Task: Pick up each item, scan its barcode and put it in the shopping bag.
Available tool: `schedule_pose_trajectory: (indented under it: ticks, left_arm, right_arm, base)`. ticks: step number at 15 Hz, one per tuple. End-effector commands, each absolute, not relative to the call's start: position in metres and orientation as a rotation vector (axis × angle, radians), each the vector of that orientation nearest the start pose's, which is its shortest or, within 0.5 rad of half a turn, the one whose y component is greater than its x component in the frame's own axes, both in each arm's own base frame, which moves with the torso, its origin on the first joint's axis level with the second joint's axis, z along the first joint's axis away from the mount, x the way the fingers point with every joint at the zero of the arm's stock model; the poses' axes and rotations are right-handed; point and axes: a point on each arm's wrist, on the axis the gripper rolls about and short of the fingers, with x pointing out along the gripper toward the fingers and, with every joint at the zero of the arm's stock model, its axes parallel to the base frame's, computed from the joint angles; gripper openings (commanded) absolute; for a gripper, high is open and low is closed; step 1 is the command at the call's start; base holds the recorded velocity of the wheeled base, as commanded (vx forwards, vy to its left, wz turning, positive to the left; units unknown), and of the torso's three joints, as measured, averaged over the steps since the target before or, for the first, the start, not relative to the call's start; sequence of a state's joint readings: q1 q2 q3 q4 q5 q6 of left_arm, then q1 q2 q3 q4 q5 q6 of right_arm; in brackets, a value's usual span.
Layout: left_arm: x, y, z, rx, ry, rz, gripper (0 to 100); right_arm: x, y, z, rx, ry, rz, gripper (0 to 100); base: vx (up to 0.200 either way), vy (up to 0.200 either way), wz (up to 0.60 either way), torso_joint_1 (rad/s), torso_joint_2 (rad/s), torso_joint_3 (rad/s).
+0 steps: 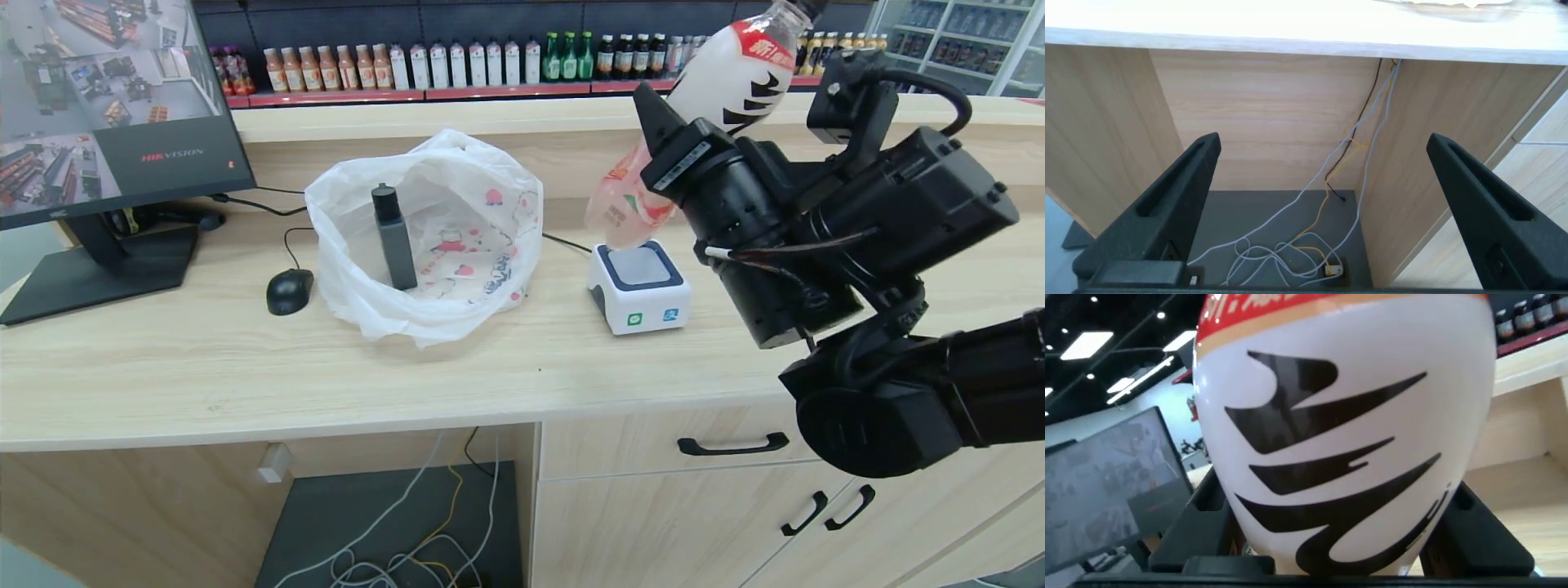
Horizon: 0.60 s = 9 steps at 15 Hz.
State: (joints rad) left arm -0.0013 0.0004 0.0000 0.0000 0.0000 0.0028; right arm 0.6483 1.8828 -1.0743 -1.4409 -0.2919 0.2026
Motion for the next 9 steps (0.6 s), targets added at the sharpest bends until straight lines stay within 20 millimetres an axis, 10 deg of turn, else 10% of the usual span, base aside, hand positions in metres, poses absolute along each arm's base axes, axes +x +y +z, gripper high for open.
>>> schedule_pose_trajectory:
  ticks: [1, 9]
  left_arm:
    - [-0.023, 0.000, 0.075, 0.003, 0.000, 0.000, 100]
    - [-0.023, 0.000, 0.075, 0.005, 0.000, -0.002, 100]
  right_arm:
    - [0.286, 0.210, 0.253, 0.399, -0.516, 0.403, 0]
    - [0.286, 0.194, 0.253, 0.162, -0.610, 0.435, 0]
  base:
    - [0.000, 0.000, 0.00, 0.000, 0.00, 0.000]
    - [0.000, 0.000, 0.00, 0.000, 0.00, 0.000]
